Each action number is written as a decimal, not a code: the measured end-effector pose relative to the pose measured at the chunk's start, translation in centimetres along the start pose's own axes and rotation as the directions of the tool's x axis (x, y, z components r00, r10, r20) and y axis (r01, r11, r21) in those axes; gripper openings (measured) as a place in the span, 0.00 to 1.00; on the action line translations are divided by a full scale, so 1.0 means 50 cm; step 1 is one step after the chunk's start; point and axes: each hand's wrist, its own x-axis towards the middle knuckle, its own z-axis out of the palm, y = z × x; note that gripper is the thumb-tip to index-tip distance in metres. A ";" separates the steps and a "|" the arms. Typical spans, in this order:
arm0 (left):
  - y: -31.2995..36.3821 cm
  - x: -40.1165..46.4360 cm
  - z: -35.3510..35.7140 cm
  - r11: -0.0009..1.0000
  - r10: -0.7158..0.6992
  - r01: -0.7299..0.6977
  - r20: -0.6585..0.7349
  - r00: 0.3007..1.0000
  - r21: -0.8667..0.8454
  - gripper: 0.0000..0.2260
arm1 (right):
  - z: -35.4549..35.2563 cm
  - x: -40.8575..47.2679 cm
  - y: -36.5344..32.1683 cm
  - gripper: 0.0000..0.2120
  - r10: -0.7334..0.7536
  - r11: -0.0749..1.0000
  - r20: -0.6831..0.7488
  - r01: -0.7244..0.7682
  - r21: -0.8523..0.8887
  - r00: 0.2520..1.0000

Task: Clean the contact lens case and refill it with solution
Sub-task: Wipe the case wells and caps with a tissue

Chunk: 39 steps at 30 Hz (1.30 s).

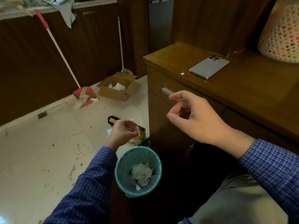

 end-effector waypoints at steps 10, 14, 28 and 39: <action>0.423 -0.051 -0.020 0.431 0.490 -0.156 0.086 0.868 -0.889 0.08 | -0.201 -0.046 -0.033 0.22 0.000 1.000 -0.200 0.003 0.013 0.980; 0.576 -0.090 0.079 0.384 0.618 -0.119 0.159 0.770 -0.916 0.07 | -0.300 -0.096 -0.044 0.26 -0.024 1.000 -0.317 0.024 -0.004 0.948; 0.813 -0.203 0.434 0.560 0.644 -0.041 0.404 0.649 -0.827 0.13 | -0.536 -0.336 0.078 0.22 0.070 0.998 -0.648 -0.056 0.043 0.758; 0.901 -0.159 0.614 0.777 0.629 -0.389 0.595 0.501 -0.494 0.23 | -0.666 -0.437 0.256 0.22 0.232 0.961 -0.622 -0.277 0.025 0.748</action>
